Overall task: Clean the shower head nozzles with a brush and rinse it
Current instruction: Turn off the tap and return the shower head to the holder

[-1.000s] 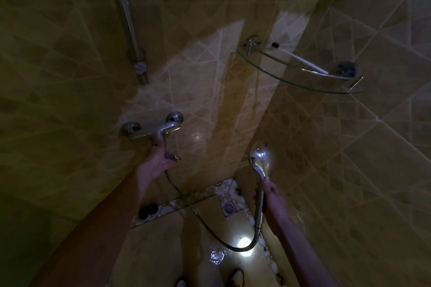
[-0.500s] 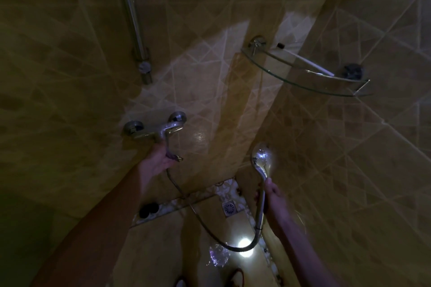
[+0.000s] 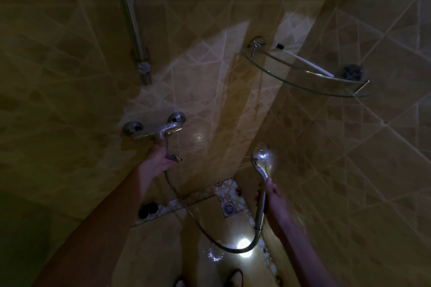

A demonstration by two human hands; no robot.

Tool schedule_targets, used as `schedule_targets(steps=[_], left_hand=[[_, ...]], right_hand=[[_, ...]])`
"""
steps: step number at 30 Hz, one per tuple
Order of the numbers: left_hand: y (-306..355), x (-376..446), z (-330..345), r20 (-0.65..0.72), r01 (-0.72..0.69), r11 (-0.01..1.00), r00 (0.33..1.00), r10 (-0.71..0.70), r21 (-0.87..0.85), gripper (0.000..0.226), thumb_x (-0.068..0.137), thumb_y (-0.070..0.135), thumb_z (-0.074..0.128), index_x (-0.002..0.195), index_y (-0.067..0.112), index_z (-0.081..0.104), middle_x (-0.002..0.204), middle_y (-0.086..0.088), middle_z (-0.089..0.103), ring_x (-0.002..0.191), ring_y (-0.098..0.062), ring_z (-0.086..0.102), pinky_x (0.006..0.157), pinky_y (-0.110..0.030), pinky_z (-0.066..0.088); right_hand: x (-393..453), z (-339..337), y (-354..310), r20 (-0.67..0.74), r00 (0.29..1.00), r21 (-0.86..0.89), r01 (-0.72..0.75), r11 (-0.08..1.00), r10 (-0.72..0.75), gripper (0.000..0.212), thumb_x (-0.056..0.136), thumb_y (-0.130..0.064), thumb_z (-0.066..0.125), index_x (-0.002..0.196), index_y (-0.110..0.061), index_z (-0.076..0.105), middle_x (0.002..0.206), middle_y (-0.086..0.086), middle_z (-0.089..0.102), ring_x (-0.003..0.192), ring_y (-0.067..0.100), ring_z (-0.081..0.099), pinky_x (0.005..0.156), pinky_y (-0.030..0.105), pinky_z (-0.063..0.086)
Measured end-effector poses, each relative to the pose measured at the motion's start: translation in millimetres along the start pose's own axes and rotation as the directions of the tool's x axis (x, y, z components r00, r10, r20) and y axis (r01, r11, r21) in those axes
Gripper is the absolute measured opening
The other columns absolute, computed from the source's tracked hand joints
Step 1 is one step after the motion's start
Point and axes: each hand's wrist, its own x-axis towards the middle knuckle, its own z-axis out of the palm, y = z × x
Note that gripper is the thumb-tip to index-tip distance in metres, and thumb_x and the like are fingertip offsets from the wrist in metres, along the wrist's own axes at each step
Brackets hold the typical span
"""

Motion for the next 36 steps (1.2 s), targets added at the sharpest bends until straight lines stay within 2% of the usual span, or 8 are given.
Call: schedule_targets(steps=[4, 7, 11, 16, 23, 27, 31, 36], left_hand=[[1.0, -3.4, -3.4, 0.036, 0.018, 0.999, 0.999, -0.02, 0.035, 0.086, 0.086, 0.069, 0.026, 0.14, 0.003, 0.036, 0.087, -0.018, 0.063, 0.072, -0.024, 0.064, 0.042, -0.023, 0.052], [0.6, -2.1, -2.6, 0.039, 0.013, 1.0, 0.999, -0.014, 0.023, 0.081, 0.087, 0.068, 0.026, 0.14, 0.007, 0.035, 0.084, -0.016, 0.062, 0.073, -0.024, 0.063, 0.055, -0.029, 0.051], [-0.8, 1.0, -2.5, 0.043, 0.029, 0.999, 0.999, -0.031, 0.046, 0.089, 0.085, 0.071, 0.024, 0.134, -0.001, 0.042, 0.094, -0.02, 0.064, 0.075, -0.025, 0.063, 0.061, -0.029, 0.049], [-0.2, 3.7, -5.2, 0.057, 0.057, 0.997, 0.997, -0.06, 0.042, 0.088, 0.086, 0.071, 0.024, 0.134, 0.0, 0.044, 0.085, -0.014, 0.062, 0.082, -0.025, 0.062, 0.078, -0.032, 0.049], [-0.9, 3.5, 2.2, -0.006, 0.053, 0.998, 0.999, -0.053, 0.031, 0.083, 0.081, 0.077, 0.022, 0.105, 0.005, 0.055, 0.078, -0.014, 0.062, 0.07, -0.023, 0.062, 0.059, -0.029, 0.048], [-2.0, 5.2, -1.5, 0.016, 0.055, 0.998, 0.998, -0.056, 0.027, 0.076, 0.082, 0.075, 0.024, 0.086, 0.005, 0.054, 0.079, -0.013, 0.059, 0.072, -0.022, 0.061, 0.064, -0.029, 0.05], [-0.9, 3.9, -2.5, 0.023, 0.056, 0.998, 0.998, -0.057, 0.022, 0.071, 0.083, 0.075, 0.024, 0.094, 0.01, 0.052, 0.083, -0.013, 0.061, 0.074, -0.024, 0.063, 0.061, -0.03, 0.049], [-0.1, 3.7, -4.4, 0.041, 0.066, 0.997, 0.997, -0.067, 0.033, 0.077, 0.081, 0.076, 0.026, 0.114, 0.011, 0.052, 0.084, -0.013, 0.064, 0.074, -0.024, 0.065, 0.057, -0.028, 0.05]], right_hand=[[-0.4, -3.1, 1.2, -0.005, 1.0, -0.013, 0.006, 1.0, -0.006, 0.037, 0.095, -0.05, 0.045, 0.093, -0.016, 0.062, 0.069, 0.007, 0.063, 0.067, 0.022, 0.059, 0.071, 0.038, 0.045], [-0.3, -3.1, 2.4, -0.007, 1.0, -0.015, 0.006, 1.0, -0.006, 0.037, 0.095, -0.05, 0.046, 0.09, -0.017, 0.061, 0.069, 0.006, 0.064, 0.065, 0.021, 0.059, 0.066, 0.033, 0.045], [0.4, -1.5, 3.7, -0.013, 1.0, -0.034, 0.011, 0.999, -0.011, 0.037, 0.094, -0.051, 0.045, 0.085, -0.018, 0.06, 0.066, 0.005, 0.064, 0.062, 0.02, 0.058, 0.057, 0.028, 0.042], [1.4, -3.0, 5.6, -0.021, 1.0, -0.035, 0.019, 0.999, -0.019, 0.037, 0.092, -0.053, 0.047, 0.085, -0.02, 0.061, 0.06, -0.001, 0.066, 0.06, 0.018, 0.06, 0.058, 0.028, 0.044], [-2.5, -3.3, 2.1, -0.005, 0.999, -0.008, 0.036, 0.999, -0.036, 0.036, 0.093, -0.051, 0.047, 0.082, -0.019, 0.062, 0.061, 0.0, 0.064, 0.06, 0.017, 0.058, 0.058, 0.028, 0.045], [-4.4, -3.8, 0.1, -0.008, 1.0, 0.0, 0.026, 1.0, -0.026, 0.037, 0.094, -0.049, 0.048, 0.085, -0.017, 0.062, 0.061, 0.0, 0.064, 0.058, 0.016, 0.058, 0.057, 0.028, 0.045], [-4.4, -3.6, -0.7, 0.007, 0.999, -0.007, 0.033, 0.999, -0.033, 0.039, 0.093, -0.051, 0.046, 0.087, -0.016, 0.061, 0.066, 0.002, 0.064, 0.059, 0.016, 0.058, 0.054, 0.026, 0.043], [-5.5, -4.0, -1.4, 0.012, 1.0, -0.036, 0.03, 0.999, -0.029, 0.042, 0.094, -0.053, 0.045, 0.088, -0.014, 0.062, 0.069, 0.005, 0.064, 0.061, 0.017, 0.058, 0.054, 0.027, 0.042]])
